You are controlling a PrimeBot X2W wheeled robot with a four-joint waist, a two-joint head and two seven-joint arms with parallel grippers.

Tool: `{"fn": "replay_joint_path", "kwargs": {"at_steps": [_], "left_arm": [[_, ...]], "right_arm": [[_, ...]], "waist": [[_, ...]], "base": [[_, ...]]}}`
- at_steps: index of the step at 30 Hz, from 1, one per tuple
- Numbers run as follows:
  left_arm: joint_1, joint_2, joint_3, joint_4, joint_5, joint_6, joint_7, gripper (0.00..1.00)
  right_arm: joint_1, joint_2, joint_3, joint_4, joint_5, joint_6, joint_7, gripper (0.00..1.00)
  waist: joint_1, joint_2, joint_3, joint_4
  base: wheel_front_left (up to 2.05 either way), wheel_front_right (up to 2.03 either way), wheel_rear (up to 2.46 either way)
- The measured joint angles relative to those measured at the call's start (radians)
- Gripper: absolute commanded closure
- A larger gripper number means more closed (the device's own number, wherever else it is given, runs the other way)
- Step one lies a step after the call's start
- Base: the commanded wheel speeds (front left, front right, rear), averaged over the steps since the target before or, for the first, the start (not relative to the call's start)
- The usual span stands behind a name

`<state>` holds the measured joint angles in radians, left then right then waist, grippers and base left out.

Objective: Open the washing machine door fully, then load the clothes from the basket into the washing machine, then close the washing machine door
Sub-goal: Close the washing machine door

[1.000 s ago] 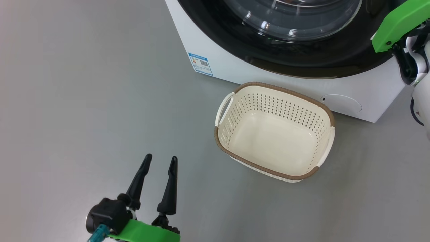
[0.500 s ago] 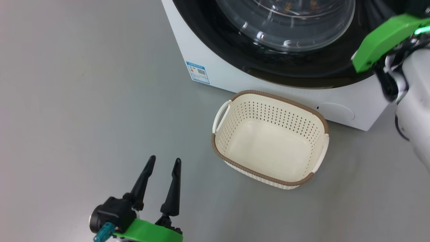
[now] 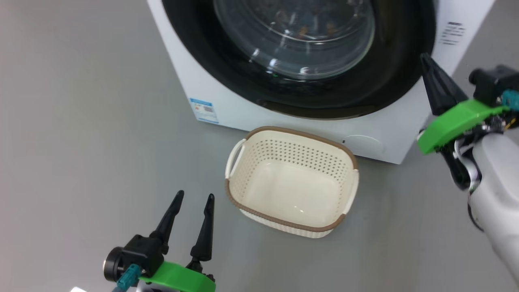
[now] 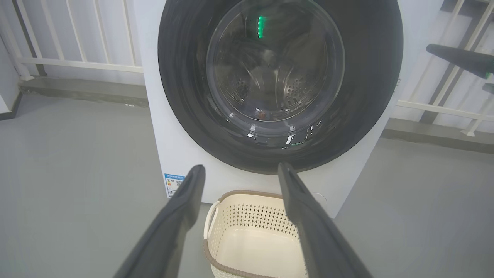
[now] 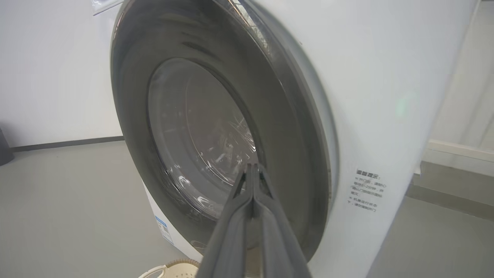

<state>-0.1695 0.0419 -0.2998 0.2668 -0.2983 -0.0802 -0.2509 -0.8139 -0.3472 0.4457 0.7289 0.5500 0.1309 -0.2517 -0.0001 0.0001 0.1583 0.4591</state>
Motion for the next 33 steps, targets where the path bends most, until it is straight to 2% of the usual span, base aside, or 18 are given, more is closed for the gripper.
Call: {"fn": "replay_joint_path", "kwargs": {"at_steps": [1, 2, 3, 8, 21, 33], "left_arm": [[0.000, 0.000, 0.003, 0.002, 0.002, -0.004, 0.000, 0.00], [-0.001, 0.002, 0.007, 0.009, 0.005, -0.007, 0.000, 0.00], [-0.001, 0.003, 0.010, 0.012, 0.006, -0.008, 0.000, 0.00], [-0.001, 0.007, 0.021, 0.028, 0.020, -0.016, 0.000, 0.00], [0.024, 0.022, 0.058, 0.049, 0.020, -0.025, 0.000, 0.00], [0.054, 0.036, 0.071, 0.048, 0.020, -0.024, 0.000, 0.00]], "right_arm": [[0.029, 0.003, -0.025, -0.021, -0.019, 0.000, -0.001, 0.17], [0.089, 0.016, -0.072, -0.059, -0.048, 0.000, -0.001, 0.11], [0.120, 0.027, -0.095, -0.076, -0.068, 0.000, -0.001, 0.00], [0.253, 0.085, -0.196, -0.157, -0.142, 0.000, -0.001, 0.00], [0.547, 0.191, -0.446, -0.351, -0.282, 0.000, -0.001, 0.00], [0.758, 0.282, -0.555, -0.515, -0.340, 0.000, -0.001, 0.00]], "waist": [[0.0000, 0.0000, -0.004, -0.012], [0.0000, 0.0000, -0.013, -0.036], [0.0000, 0.0000, -0.017, -0.048], [-0.0001, 0.0000, -0.039, -0.109], [0.0000, 0.0000, -0.106, -0.250], [0.0000, 0.0000, -0.140, -0.335]], "base": [[0.00, 0.00, 0.00], [0.00, 0.00, 0.00], [0.00, 0.00, 0.00], [0.00, 0.00, 0.00], [0.00, 0.00, 0.00], [0.00, 0.00, 0.00]]}}
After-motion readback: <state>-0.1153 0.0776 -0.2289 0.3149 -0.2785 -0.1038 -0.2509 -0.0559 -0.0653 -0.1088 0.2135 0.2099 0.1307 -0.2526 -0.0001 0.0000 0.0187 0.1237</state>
